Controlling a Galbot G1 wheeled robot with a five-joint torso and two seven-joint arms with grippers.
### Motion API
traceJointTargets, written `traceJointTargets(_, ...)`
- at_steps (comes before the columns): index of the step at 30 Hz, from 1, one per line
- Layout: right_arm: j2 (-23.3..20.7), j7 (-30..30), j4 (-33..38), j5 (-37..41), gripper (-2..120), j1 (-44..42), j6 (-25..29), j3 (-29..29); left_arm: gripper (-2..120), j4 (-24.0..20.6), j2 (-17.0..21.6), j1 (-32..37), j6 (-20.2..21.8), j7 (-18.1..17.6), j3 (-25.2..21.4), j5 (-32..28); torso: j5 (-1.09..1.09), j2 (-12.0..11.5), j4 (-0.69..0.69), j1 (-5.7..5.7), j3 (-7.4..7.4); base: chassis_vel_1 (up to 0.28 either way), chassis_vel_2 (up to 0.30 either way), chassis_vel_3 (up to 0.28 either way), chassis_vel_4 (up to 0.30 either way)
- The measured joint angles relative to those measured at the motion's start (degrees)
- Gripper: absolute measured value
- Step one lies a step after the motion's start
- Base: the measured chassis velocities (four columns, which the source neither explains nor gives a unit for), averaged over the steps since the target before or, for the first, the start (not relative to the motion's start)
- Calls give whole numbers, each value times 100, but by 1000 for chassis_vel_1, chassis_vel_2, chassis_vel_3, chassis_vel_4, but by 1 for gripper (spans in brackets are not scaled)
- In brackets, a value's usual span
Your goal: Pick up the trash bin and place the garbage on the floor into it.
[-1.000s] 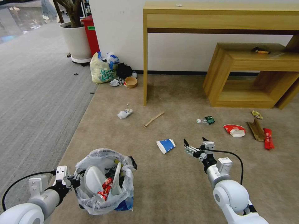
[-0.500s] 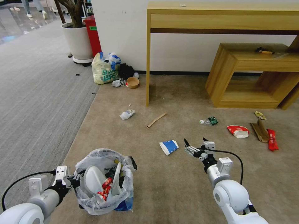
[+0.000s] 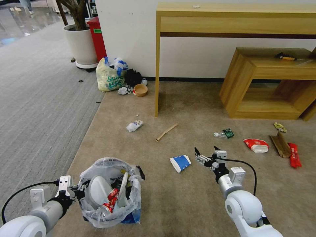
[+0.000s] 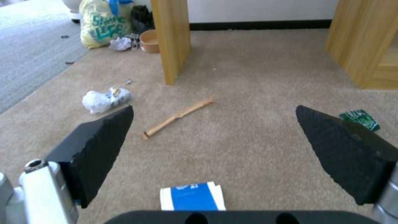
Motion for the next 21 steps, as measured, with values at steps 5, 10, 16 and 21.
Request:
traceJointTargets(5, -4, 1, -30, 4, 100, 13, 2, 3, 0, 0, 2, -6, 0, 0, 3, 0, 0, 0, -1, 0, 0, -82, 67, 81, -70)
traceJointTargets(10, -1, 2, -77, 9, 100, 38, 14, -3, 0, 16, -2, -19, 0, 0, 15, 5, 0, 0, -1, 0, 0, -80, 77, 74, -82)
traceJointTargets(16, 6, 4, -92, 9, 100, 41, 17, -3, 0, 30, 2, -33, 0, 0, 12, 0, 0, 0, -1, 0, 0, -89, 99, 93, -94)
traceJointTargets(21, 9, 5, -130, -34, 100, 43, -3, -4, 0, 58, 0, -37, 0, 0, 0, -2, 0, 0, 0, 0, 0, -85, 105, 91, -101)
